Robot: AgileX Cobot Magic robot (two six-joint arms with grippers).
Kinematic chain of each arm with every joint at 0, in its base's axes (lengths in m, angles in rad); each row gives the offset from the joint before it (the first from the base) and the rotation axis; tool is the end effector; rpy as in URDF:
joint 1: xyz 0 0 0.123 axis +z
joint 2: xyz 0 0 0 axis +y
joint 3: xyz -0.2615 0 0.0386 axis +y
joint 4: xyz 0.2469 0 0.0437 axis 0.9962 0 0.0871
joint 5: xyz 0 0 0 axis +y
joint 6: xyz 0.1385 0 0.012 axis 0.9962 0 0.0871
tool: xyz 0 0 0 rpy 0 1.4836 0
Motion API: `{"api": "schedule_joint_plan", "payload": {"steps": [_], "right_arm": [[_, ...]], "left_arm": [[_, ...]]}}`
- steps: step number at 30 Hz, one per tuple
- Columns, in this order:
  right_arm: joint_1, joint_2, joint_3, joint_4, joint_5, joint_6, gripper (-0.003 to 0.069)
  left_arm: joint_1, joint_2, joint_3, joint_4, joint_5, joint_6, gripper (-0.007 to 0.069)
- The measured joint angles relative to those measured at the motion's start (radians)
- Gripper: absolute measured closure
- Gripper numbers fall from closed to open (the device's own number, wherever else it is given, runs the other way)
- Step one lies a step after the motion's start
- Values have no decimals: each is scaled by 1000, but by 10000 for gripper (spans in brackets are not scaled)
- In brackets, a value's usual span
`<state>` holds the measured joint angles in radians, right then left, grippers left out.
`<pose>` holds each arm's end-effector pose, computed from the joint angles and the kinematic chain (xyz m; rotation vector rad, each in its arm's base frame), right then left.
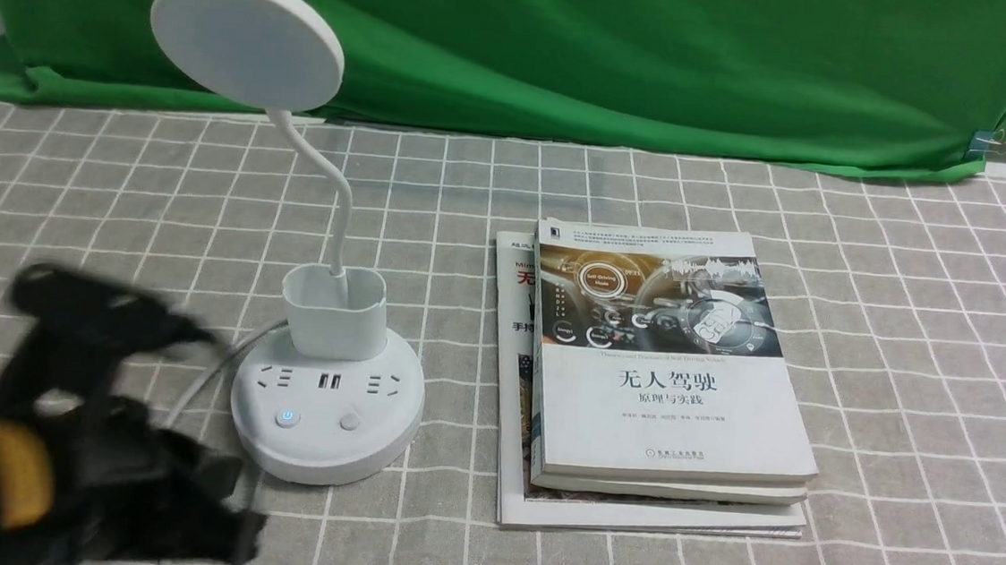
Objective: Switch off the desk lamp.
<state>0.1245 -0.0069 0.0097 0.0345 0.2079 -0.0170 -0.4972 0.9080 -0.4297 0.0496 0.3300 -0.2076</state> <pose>0.1221 0.0163 0.1856 -0.0966 1.6927 0.1117 0.1884 -0.0997 0.1862 0.3790 2.2813 -0.3206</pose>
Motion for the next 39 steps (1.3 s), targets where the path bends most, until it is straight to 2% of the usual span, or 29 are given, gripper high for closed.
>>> {"api": "schedule_joint_plan", "payload": {"steps": [4,9,19,20,22,25,26,29,33,39], "right_arm": [[0,0,0,0,0,0,617],[0,0,0,0,0,0,617],[0,0,0,0,0,0,617],[0,0,0,0,0,0,617],[0,0,0,0,0,0,617],[0,0,0,0,0,0,617],[0,0,0,0,0,0,617],[0,0,0,0,0,0,617],[0,0,0,0,0,0,617],[0,0,0,0,0,0,617]], "left_arm": [[0,-217,130,8,-131,9,624],[0,-380,198,0,-156,14,624],[0,-447,228,107,-178,38,624],[8,-459,242,124,-182,74,624],[51,-498,260,92,-186,121,624],[198,-609,294,-13,-196,208,624],[209,-618,297,-17,-199,213,624],[412,-763,361,-68,-205,241,624],[559,-884,424,-124,-194,244,624],[574,-909,436,-149,-114,246,624]]}}
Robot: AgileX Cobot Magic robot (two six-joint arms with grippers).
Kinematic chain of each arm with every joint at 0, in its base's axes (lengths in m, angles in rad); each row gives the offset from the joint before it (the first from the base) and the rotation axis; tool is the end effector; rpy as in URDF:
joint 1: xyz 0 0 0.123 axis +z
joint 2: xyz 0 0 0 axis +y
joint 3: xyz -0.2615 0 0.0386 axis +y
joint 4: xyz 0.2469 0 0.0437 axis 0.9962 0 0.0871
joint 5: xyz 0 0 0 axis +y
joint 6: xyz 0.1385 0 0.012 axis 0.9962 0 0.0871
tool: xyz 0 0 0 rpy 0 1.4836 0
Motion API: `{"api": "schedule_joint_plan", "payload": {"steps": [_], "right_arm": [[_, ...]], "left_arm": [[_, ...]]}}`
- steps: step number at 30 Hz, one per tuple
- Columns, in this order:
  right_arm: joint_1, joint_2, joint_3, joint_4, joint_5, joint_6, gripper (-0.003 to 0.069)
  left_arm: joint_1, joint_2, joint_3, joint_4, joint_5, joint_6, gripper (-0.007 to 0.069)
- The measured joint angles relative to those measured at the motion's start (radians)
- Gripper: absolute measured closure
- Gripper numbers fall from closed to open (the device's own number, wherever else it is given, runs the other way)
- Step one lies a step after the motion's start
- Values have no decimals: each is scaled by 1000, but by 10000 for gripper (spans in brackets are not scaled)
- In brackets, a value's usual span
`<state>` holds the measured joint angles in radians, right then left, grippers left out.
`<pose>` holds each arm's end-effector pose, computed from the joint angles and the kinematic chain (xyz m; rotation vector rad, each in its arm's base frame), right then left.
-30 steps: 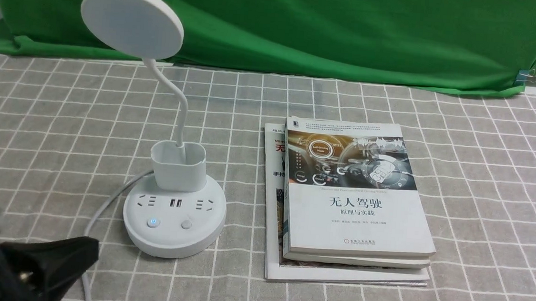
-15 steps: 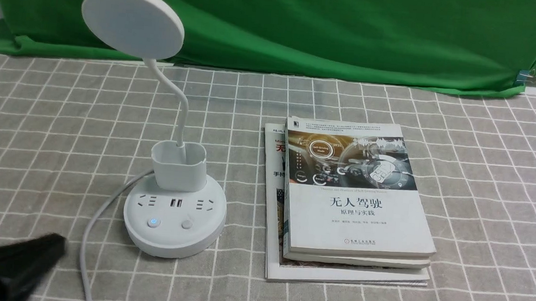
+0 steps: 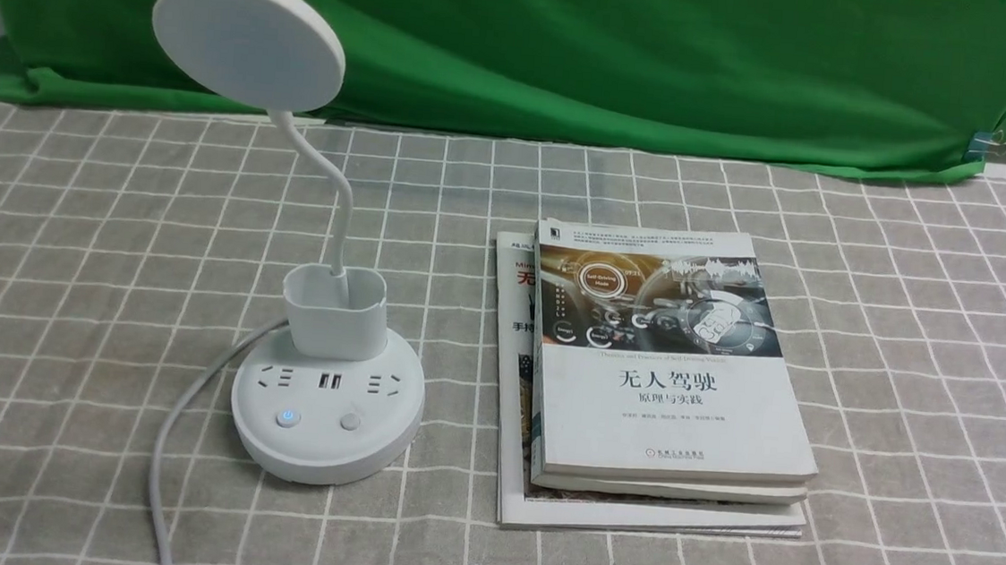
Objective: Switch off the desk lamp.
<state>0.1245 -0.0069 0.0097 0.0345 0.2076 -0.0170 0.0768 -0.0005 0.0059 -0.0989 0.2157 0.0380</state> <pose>0.1221 0.0163 0.1856 -0.0966 1.6924 0.1117 0.1232 0.0065 0.1853 -0.0995 1.7007 -0.0045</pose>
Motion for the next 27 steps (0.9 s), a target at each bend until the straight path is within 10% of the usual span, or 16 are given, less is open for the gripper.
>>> {"api": "schedule_joint_plan", "payload": {"steps": [27], "right_arm": [[0,0,0,0,1,0,617]], "left_arm": [[-47,-2,1,63,22,95,624]]}}
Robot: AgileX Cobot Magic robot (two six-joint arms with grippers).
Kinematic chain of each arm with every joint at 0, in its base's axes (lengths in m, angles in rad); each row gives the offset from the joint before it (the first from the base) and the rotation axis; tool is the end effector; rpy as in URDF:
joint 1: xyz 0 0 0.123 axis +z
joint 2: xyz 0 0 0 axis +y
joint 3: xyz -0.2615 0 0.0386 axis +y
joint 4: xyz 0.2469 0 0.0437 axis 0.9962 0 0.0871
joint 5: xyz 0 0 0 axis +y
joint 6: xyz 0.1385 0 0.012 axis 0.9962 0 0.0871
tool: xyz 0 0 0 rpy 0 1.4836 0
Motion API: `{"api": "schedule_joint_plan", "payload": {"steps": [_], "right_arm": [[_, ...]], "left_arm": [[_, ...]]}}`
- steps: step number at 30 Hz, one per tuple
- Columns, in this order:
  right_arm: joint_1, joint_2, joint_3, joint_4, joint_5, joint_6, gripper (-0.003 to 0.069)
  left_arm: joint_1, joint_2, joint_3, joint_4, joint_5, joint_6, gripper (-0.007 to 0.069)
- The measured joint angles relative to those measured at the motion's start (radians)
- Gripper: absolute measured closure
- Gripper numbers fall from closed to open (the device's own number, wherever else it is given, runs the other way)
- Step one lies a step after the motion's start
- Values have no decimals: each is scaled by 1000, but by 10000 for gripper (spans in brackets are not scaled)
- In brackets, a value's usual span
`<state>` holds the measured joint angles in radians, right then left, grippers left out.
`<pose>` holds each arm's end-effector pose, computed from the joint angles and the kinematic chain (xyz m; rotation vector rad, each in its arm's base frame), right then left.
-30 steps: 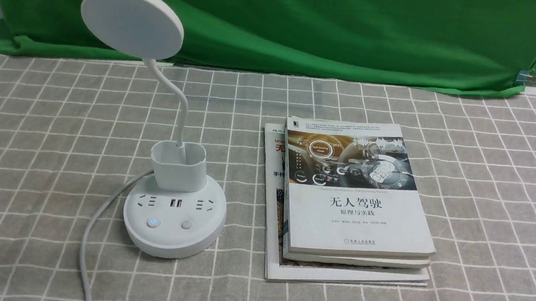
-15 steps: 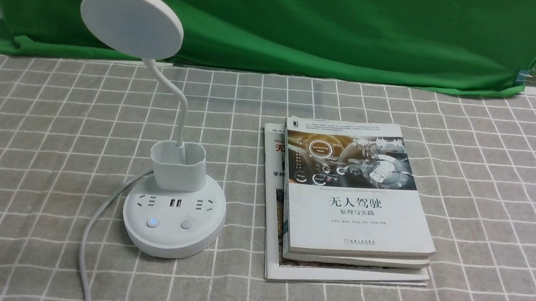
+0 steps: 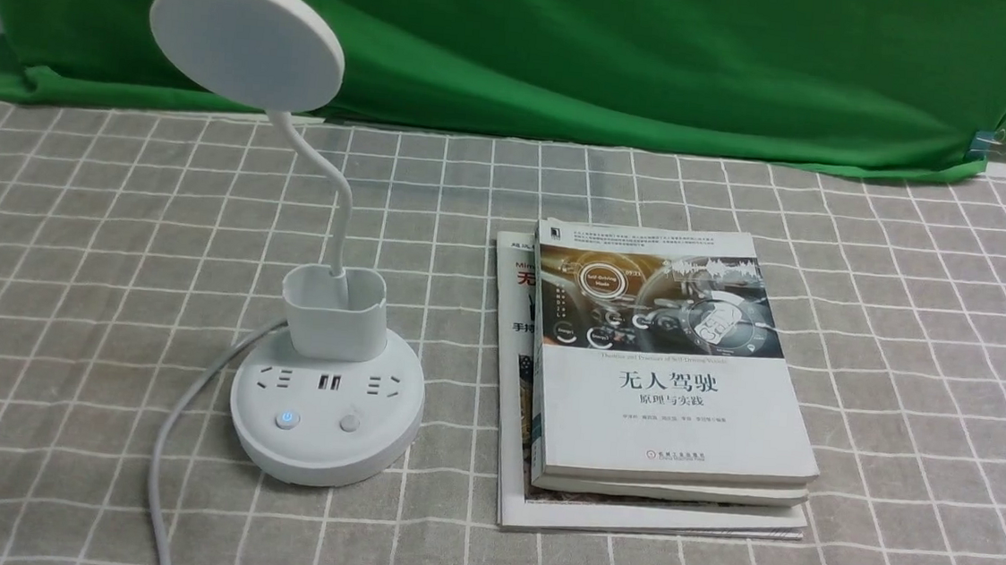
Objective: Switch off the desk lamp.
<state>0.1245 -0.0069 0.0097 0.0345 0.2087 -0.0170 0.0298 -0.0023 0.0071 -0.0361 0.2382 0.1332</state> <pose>0.1221 0.0163 0.1855 -0.0967 1.6935 0.1117 0.1228 0.0025 0.1819 0.0653 1.7260 0.0871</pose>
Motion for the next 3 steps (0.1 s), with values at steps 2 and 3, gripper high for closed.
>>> {"api": "schedule_joint_plan", "payload": {"steps": [2,3], "right_arm": [[0,0,0,0,-1,0,617],[0,0,0,0,-1,0,617]], "left_arm": [[0,0,0,3,-1,0,624],[0,0,0,4,-1,0,624]]}}
